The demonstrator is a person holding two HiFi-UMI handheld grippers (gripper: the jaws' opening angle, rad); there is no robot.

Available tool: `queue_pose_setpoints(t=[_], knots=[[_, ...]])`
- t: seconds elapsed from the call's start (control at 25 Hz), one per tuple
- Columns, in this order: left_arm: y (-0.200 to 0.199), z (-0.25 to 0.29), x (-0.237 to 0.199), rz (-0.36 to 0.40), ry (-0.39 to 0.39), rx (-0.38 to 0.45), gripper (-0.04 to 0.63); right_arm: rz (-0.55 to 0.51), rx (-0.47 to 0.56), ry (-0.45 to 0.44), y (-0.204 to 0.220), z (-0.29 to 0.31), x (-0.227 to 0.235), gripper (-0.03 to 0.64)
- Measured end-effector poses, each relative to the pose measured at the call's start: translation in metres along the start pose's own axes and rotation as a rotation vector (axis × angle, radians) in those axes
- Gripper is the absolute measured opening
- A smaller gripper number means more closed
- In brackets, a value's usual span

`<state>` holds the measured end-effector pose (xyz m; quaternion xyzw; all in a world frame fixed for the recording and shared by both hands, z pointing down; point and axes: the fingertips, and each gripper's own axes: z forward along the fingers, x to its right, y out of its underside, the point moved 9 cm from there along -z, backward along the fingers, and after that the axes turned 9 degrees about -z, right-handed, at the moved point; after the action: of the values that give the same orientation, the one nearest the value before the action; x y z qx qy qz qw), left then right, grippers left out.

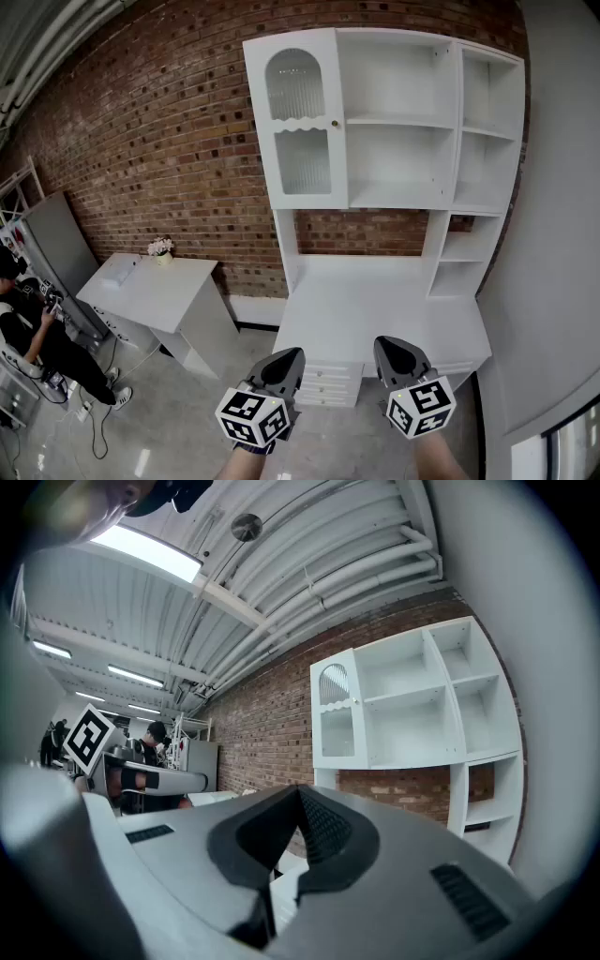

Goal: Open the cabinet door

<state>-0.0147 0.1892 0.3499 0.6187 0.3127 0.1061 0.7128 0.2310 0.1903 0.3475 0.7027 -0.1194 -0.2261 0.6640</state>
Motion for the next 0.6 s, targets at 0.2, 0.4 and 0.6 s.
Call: queue_pose_setpoints(t=[0.2, 0.4, 0.6], knots=[[0.001, 0.002, 0.005, 0.001, -0.002, 0.002, 0.006, -0.007, 0.003, -0.008, -0.001, -0.004, 0.004, 0.002], [0.002, 0.009, 0.011, 0.009, -0.005, 0.001, 0.006, -0.01, 0.003, -0.026, 0.003, -0.003, 0.009, 0.002], [0.002, 0.014, 0.017, 0.01, -0.013, 0.003, 0.006, 0.016, 0.012, -0.042, 0.004, -0.006, 0.018, 0.003]])
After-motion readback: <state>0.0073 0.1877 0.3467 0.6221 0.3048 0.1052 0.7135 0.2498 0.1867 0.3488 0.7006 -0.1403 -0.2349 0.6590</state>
